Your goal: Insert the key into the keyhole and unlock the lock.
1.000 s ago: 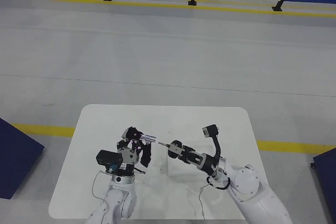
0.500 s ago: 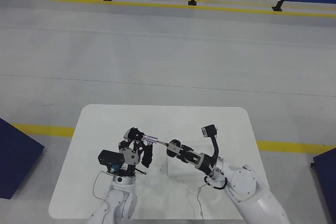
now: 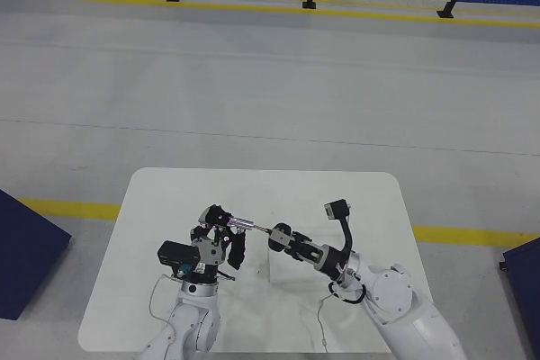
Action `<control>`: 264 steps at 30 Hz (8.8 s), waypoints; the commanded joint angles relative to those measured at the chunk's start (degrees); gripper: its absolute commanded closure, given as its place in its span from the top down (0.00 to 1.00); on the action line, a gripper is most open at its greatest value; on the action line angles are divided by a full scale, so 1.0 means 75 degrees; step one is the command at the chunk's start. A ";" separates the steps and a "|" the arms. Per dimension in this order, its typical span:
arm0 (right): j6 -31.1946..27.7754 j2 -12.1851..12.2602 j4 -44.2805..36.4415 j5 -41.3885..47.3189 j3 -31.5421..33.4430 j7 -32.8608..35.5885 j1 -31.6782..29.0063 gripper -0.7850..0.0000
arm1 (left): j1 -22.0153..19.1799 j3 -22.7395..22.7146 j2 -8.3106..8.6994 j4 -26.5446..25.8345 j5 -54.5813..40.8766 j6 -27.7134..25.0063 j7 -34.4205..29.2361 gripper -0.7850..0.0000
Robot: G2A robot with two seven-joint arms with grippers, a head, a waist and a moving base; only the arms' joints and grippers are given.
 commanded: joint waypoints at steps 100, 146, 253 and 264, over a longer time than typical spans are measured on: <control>0.0496 -0.0295 -0.0042 -0.0110 -0.0366 -0.0088 0.0168 0.00 | 0.0109 -0.0111 -0.0245 -0.0055 0.0399 0.0170 -0.0148 0.00; 0.0050 -0.0226 -0.0143 -0.0148 0.0188 0.0363 -0.0108 0.00 | 0.0233 -0.0385 -0.0478 -0.0107 0.0059 0.0003 -0.0337 0.00; 0.7683 -0.0519 0.0145 0.8130 0.0612 -0.0474 -0.0004 0.00 | 0.0156 -0.0583 -0.0506 0.0222 0.3107 0.0351 0.0297 0.00; 0.7749 -0.0513 0.0132 0.8098 0.0609 -0.0461 0.0020 0.00 | 0.0179 -0.0682 -0.0542 -0.0037 0.2607 0.0420 0.0099 0.00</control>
